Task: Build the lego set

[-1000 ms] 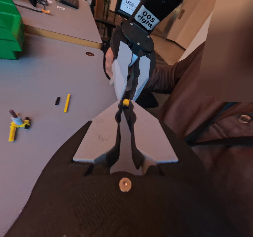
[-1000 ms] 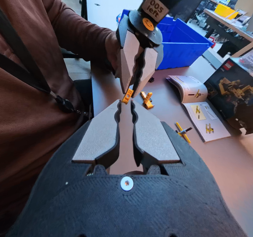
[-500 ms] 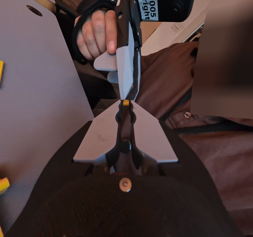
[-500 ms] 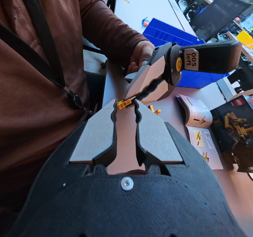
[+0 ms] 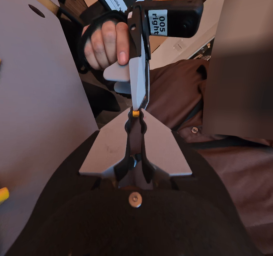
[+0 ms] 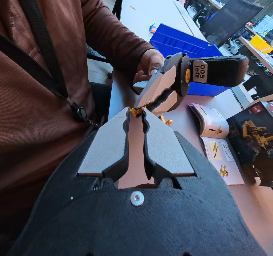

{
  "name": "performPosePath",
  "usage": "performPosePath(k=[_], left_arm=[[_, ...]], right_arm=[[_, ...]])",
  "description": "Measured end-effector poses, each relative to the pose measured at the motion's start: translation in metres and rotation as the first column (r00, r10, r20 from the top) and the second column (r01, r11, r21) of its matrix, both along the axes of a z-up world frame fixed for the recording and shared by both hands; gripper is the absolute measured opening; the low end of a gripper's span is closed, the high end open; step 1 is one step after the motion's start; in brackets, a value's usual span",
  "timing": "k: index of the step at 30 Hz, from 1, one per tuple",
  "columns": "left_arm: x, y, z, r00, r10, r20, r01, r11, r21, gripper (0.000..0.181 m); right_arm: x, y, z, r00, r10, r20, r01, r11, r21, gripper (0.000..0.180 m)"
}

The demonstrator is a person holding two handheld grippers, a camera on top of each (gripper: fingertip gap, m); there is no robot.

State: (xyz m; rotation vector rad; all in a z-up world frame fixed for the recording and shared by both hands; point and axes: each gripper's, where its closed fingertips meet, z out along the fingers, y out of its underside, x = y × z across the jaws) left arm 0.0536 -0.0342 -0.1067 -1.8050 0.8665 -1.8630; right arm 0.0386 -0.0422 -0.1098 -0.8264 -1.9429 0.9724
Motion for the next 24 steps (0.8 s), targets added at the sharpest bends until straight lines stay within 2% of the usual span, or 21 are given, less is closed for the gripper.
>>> performPosePath(k=[9, 15, 24], left_arm=[[-0.007, 0.011, 0.004, 0.999, 0.041, 0.014, -0.041, 0.999, 0.011, 0.006], [-0.008, 0.008, 0.004, 0.999, 0.026, 0.019, -0.027, 1.0, 0.013, 0.005], [-0.001, -0.003, 0.002, 0.999, -0.031, 0.006, 0.031, 1.0, -0.006, 0.005]], right_arm=[[-0.004, 0.011, 0.004, 0.997, -0.057, -0.044, 0.058, 0.998, 0.008, 0.012], [-0.002, 0.012, 0.005, 0.998, -0.058, -0.039, 0.058, 0.998, -0.005, 0.022], [-0.004, 0.005, 0.001, 0.999, -0.04, -0.02, 0.041, 0.995, 0.087, 0.025]])
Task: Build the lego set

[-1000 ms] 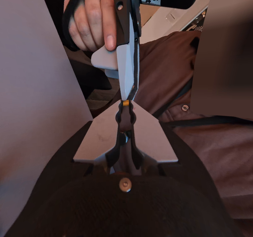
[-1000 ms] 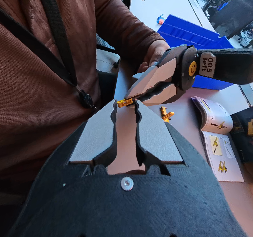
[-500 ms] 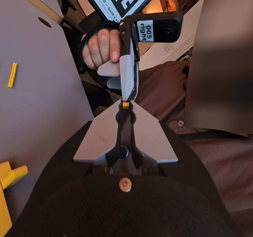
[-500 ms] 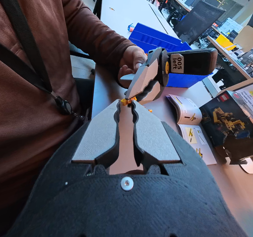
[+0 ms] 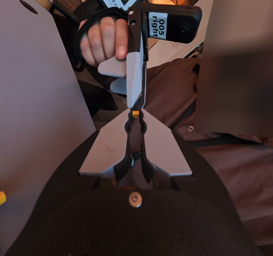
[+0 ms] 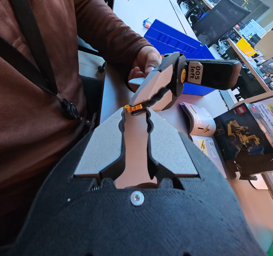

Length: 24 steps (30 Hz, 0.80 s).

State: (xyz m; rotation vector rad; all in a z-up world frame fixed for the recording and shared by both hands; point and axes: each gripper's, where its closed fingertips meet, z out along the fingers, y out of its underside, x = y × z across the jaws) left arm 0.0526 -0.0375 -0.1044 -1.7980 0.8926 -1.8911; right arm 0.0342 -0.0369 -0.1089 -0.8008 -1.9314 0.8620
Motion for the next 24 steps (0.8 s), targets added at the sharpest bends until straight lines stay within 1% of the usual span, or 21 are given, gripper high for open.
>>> performPosePath(k=[3, 8, 10, 13, 14, 15, 16, 17, 19, 21, 24], left_arm=[[-0.001, 0.006, 0.0, 0.999, 0.042, 0.003, -0.042, 0.999, -0.007, 0.006], [-0.01, 0.035, 0.012, 0.975, 0.204, 0.083, -0.199, 0.978, -0.064, 0.006], [-0.015, 0.047, 0.017, 0.954, 0.274, 0.121, -0.262, 0.959, -0.104, 0.006], [-0.019, 0.062, 0.024, 0.919, 0.364, 0.152, -0.348, 0.93, -0.123, 0.006], [-0.02, 0.067, 0.024, 0.906, 0.395, 0.152, -0.38, 0.917, -0.117, 0.006], [-0.022, 0.071, 0.027, 0.893, 0.419, 0.164, -0.404, 0.907, -0.117, 0.006], [-0.023, 0.074, 0.029, 0.882, 0.437, 0.175, -0.42, 0.899, -0.127, 0.006], [-0.024, 0.077, 0.03, 0.872, 0.454, 0.182, -0.435, 0.89, -0.135, 0.006], [-0.026, 0.08, 0.03, 0.861, 0.472, 0.187, -0.455, 0.881, -0.131, 0.006], [-0.025, 0.081, 0.028, 0.859, 0.481, 0.175, -0.465, 0.876, -0.125, 0.006], [-0.022, 0.08, 0.025, 0.864, 0.481, 0.149, -0.469, 0.876, -0.112, 0.006]], right_arm=[[-0.002, 0.005, 0.0, 1.0, -0.03, -0.009, 0.03, 1.0, -0.007, 0.025], [-0.009, 0.032, 0.01, 0.977, -0.177, -0.118, 0.184, 0.982, 0.05, 0.023], [-0.012, 0.041, 0.015, 0.955, -0.232, -0.182, 0.251, 0.964, 0.086, 0.016], [-0.014, 0.054, 0.022, 0.907, -0.314, -0.28, 0.361, 0.922, 0.136, 0.013], [-0.014, 0.059, 0.023, 0.892, -0.343, -0.293, 0.395, 0.908, 0.142, 0.011], [-0.014, 0.062, 0.024, 0.876, -0.366, -0.314, 0.424, 0.895, 0.142, 0.002], [-0.013, 0.066, 0.027, 0.856, -0.387, -0.342, 0.453, 0.881, 0.136, 0.002], [-0.013, 0.068, 0.028, 0.843, -0.403, -0.356, 0.47, 0.874, 0.124, 0.0], [-0.013, 0.067, 0.027, 0.851, -0.402, -0.338, 0.448, 0.891, 0.068, 0.0], [-0.011, 0.069, 0.026, 0.869, -0.397, -0.295, 0.403, 0.914, -0.043, 0.0], [-0.001, 0.08, 0.035, 0.866, -0.413, -0.281, 0.359, 0.906, -0.224, 0.0]])
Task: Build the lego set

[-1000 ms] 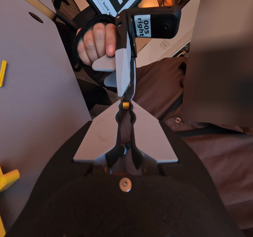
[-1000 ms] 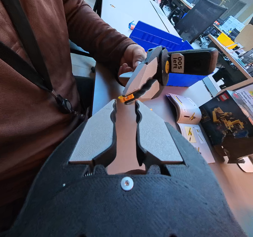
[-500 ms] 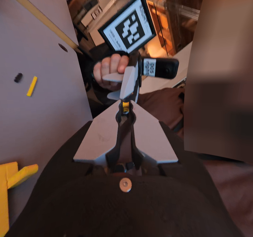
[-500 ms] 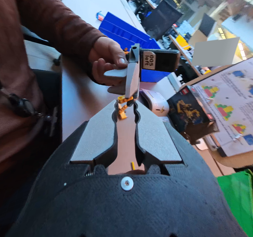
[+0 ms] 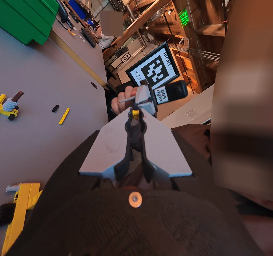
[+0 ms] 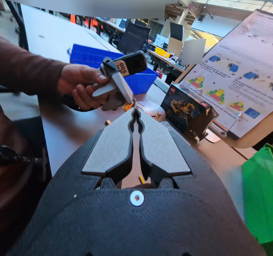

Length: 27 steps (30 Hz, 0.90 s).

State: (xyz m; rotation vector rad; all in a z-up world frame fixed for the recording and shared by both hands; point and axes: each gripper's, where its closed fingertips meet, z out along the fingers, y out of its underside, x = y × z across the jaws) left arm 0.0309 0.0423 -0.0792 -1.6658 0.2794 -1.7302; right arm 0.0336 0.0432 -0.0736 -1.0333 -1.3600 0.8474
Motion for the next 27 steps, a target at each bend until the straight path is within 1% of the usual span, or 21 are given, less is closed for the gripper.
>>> performPosePath(k=[2, 4, 6, 8, 10, 12, 15, 18, 22, 27], left_arm=[[0.0, 0.0, 0.002, 1.0, -0.004, 0.02, 0.004, 1.0, -0.003, 0.006], [0.0, 0.0, 0.004, 0.999, -0.018, 0.04, 0.018, 1.0, -0.008, 0.006], [0.004, -0.002, 0.0, 0.999, -0.041, 0.014, 0.041, 0.999, -0.013, 0.006], [0.009, -0.003, -0.003, 0.998, -0.055, 0.007, 0.055, 0.998, -0.022, 0.006], [0.012, -0.002, -0.004, 0.999, -0.049, 0.011, 0.049, 0.998, -0.035, 0.006], [0.013, 0.0, -0.002, 0.999, -0.039, 0.03, 0.04, 0.998, -0.046, 0.006], [0.012, 0.005, -0.001, 0.999, 0.002, 0.035, 0.0, 0.999, -0.049, 0.006], [0.011, 0.01, 0.002, 0.998, 0.034, 0.059, -0.03, 0.997, -0.064, 0.006], [0.014, 0.015, 0.004, 0.996, 0.056, 0.07, -0.052, 0.997, -0.064, 0.006], [0.019, 0.016, 0.0, 0.999, 0.048, 0.006, -0.048, 0.999, -0.023, 0.006]], right_arm=[[0.005, 0.002, 0.002, 0.999, 0.033, -0.015, -0.034, 0.998, -0.044, 0.0], [0.008, -0.002, -0.002, 0.997, 0.079, 0.009, -0.079, 0.994, -0.076, 0.0], [0.008, -0.007, -0.004, 0.994, 0.107, 0.024, -0.105, 0.992, -0.077, 0.023], [0.007, -0.011, -0.005, 0.995, 0.094, 0.037, -0.094, 0.996, -0.01, 0.017], [0.004, -0.015, -0.008, 0.996, 0.068, 0.065, -0.072, 0.996, 0.06, 0.016], [-0.001, -0.011, -0.011, 0.997, 0.002, 0.077, -0.012, 0.991, 0.13, 0.015], [-0.004, -0.004, -0.011, 0.995, -0.082, 0.063, 0.068, 0.978, 0.195, 0.008], [-0.005, 0.0, -0.009, 0.992, -0.117, 0.038, 0.107, 0.973, 0.203, 0.005], [-0.001, 0.006, -0.005, 0.99, -0.138, 0.008, 0.135, 0.977, 0.165, 0.004], [0.005, 0.007, -0.008, 0.993, -0.121, 0.014, 0.118, 0.985, 0.124, 0.004]])
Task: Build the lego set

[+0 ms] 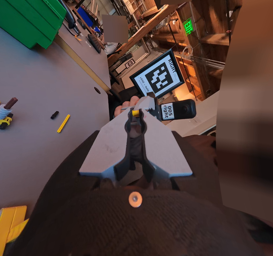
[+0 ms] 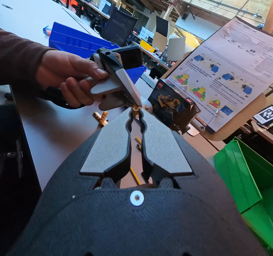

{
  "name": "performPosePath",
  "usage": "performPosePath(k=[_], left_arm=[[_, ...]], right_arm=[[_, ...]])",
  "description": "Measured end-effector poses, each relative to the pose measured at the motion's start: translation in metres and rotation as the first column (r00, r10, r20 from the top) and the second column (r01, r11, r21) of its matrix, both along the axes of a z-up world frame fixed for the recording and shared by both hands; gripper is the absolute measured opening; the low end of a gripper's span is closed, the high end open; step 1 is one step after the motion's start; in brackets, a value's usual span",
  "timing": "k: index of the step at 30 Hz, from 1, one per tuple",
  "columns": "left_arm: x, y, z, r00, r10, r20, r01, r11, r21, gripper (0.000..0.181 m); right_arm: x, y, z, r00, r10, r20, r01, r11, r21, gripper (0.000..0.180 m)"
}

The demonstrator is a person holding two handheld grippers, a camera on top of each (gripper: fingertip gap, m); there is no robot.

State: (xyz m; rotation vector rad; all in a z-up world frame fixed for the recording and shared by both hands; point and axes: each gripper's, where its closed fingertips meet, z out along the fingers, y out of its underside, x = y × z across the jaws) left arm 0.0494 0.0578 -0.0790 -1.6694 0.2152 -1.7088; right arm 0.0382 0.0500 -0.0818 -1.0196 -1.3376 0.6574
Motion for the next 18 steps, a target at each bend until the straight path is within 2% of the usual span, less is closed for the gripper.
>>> performPosePath(k=[5, 7, 11, 14, 18], left_arm=[[-0.002, 0.003, -0.002, 1.0, 0.005, -0.008, -0.005, 1.0, -0.002, 0.006], [-0.005, 0.005, -0.002, 1.0, 0.01, 0.007, -0.01, 1.0, -0.01, 0.0], [-0.009, 0.004, -0.004, 1.0, 0.014, -0.007, -0.014, 1.0, 0.0, 0.0], [-0.005, -0.001, -0.017, 0.978, 0.028, -0.209, -0.006, 0.994, 0.105, 0.0], [-0.003, -0.003, -0.048, 0.827, 0.078, -0.556, 0.07, 0.968, 0.24, 0.0]], right_arm=[[0.01, 0.005, -0.002, 1.0, -0.001, -0.008, 0.0, 0.999, -0.036, 0.004], [0.018, 0.01, -0.003, 1.0, -0.012, -0.012, 0.012, 0.999, -0.051, 0.003], [0.046, 0.042, -0.023, 0.989, -0.113, 0.098, 0.119, 0.991, -0.06, 0.004], [0.074, 0.073, -0.064, 0.932, -0.204, 0.3, 0.237, 0.969, -0.075, 0.004], [0.095, 0.089, -0.113, 0.805, -0.261, 0.532, 0.279, 0.959, 0.048, 0.004]])
